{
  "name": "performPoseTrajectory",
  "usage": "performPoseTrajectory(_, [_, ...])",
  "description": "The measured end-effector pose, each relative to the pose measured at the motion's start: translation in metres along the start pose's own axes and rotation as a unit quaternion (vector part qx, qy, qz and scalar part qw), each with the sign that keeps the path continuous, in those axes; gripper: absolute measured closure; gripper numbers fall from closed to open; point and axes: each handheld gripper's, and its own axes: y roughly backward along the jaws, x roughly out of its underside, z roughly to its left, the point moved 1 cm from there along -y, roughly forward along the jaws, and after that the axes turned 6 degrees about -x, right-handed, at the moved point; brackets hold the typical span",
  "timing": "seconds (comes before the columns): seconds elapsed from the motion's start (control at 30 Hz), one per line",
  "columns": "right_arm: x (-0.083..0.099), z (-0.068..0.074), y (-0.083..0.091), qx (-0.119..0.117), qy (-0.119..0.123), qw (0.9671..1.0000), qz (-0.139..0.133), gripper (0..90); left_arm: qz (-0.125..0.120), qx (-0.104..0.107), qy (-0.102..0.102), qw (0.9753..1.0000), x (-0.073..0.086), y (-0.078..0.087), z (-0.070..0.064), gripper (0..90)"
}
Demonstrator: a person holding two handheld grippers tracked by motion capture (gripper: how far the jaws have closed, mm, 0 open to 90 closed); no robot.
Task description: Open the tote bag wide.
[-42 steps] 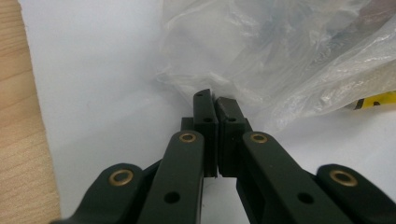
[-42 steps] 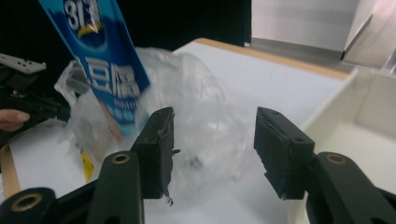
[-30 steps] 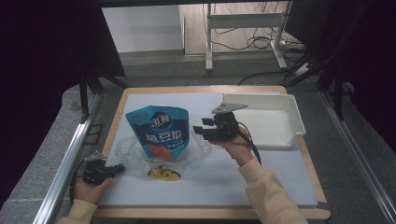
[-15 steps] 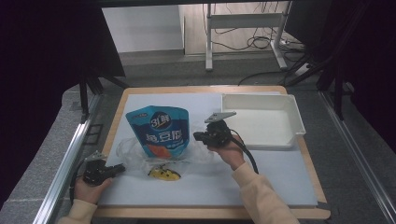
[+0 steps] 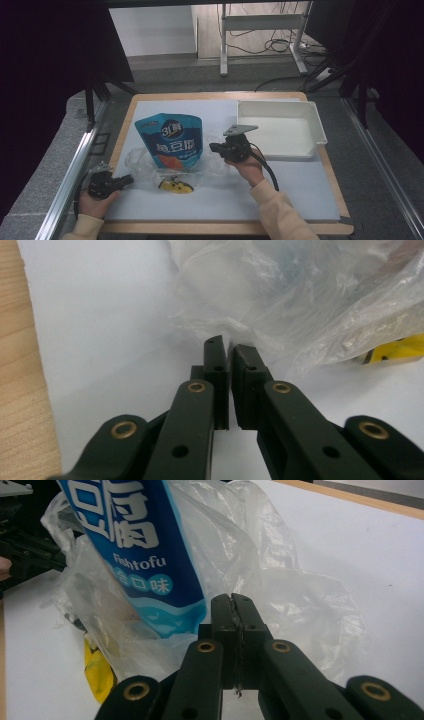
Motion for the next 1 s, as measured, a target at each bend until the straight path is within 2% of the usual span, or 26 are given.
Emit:
performPoseTrajectory(0.17, [0.0, 0.001, 0.0, -0.003, 0.002, 1.0, -0.002, 88.3, -0.008, -0.002, -0.005, 0.9999, 0.0, 0.003, -0.003, 79.7])
performPoseTrajectory(0.23, [-0.001, 0.004, 0.0, -0.006, 0.005, 1.0, -0.003, 88.3, -0.023, -0.01, -0.008, 0.9997, -0.001, 0.007, -0.008, 63.6])
performPoseTrajectory(0.3, [-0.001, 0.006, 0.0, -0.007, 0.006, 0.9999, -0.003, 88.3, -0.026, -0.011, -0.006, 0.9996, -0.002, 0.011, -0.011, 42.9])
performPoseTrajectory(0.33, [-0.001, 0.006, 0.0, -0.007, 0.006, 0.9999, -0.003, 88.3, -0.026, -0.011, -0.006, 0.9996, -0.002, 0.011, -0.011, 36.3])
performPoseTrajectory(0.4, [-0.001, 0.007, 0.0, -0.009, 0.008, 0.9999, -0.005, 88.3, -0.048, -0.006, -0.011, 0.9988, -0.002, 0.024, -0.016, 23.3])
performPoseTrajectory(0.43, [-0.001, 0.007, 0.0, -0.009, 0.008, 0.9999, -0.005, 88.3, -0.048, -0.006, -0.011, 0.9988, -0.002, 0.024, -0.016, 19.1])
performPoseTrajectory(0.5, [-0.001, 0.008, -0.001, -0.01, 0.008, 0.9999, -0.005, 88.3, -0.062, 0.005, -0.017, 0.9979, -0.001, 0.033, -0.018, 16.9])
performPoseTrajectory(0.53, [0.0, 0.009, -0.001, -0.01, 0.006, 0.9999, -0.002, 88.3, -0.074, 0.004, -0.022, 0.997, -0.001, 0.043, -0.02, 13.3])
performPoseTrajectory(0.57, [0.0, 0.009, -0.001, -0.01, 0.006, 0.9999, -0.002, 88.3, -0.074, 0.004, -0.022, 0.997, -0.001, 0.043, -0.02, 12.0])
performPoseTrajectory(0.63, [0.0, 0.009, -0.002, -0.012, 0.008, 0.9999, -0.001, 88.3, -0.089, -0.001, -0.026, 0.9957, -0.003, 0.056, -0.021, 11.6])
performPoseTrajectory(0.7, [0.0, 0.009, -0.002, -0.011, 0.009, 0.9999, -0.001, 88.3, -0.106, -0.007, -0.03, 0.9938, -0.007, 0.069, -0.022, 11.4])
performPoseTrajectory(0.73, [0.0, 0.009, -0.003, -0.01, 0.008, 0.9999, 0.0, 88.3, -0.123, -0.008, -0.029, 0.9919, -0.012, 0.082, -0.021, 11.6])
performPoseTrajectory(0.77, [0.001, 0.009, -0.003, -0.011, 0.007, 0.9999, -0.001, 88.3, -0.123, -0.008, -0.029, 0.9919, -0.012, 0.082, -0.021, 12.5])
performPoseTrajectory(0.83, [0.001, 0.008, -0.002, -0.009, 0.007, 0.9999, 0.0, 88.3, -0.133, -0.016, -0.028, 0.9906, -0.019, 0.091, -0.021, 14.0])
performPoseTrajectory(0.87, [0.001, 0.008, -0.002, -0.009, 0.005, 0.9999, 0.0, 88.3, -0.141, -0.023, -0.025, 0.9893, -0.027, 0.096, -0.02, 14.9])
performPoseTrajectory(0.9, [0.002, 0.007, -0.002, -0.008, 0.004, 1.0, 0.0, 88.3, -0.141, -0.023, -0.025, 0.9893, -0.027, 0.096, -0.02, 15.7])
performPoseTrajectory(0.97, [0.002, 0.007, -0.001, -0.008, 0.004, 1.0, -0.001, 88.3, -0.145, -0.029, -0.021, 0.9888, -0.037, 0.097, -0.019, 17.1])
performPoseTrajectory(1.0, [0.002, 0.007, -0.001, -0.008, 0.004, 1.0, -0.001, 88.3, -0.145, -0.031, -0.022, 0.9887, -0.048, 0.096, -0.019, 18.4])
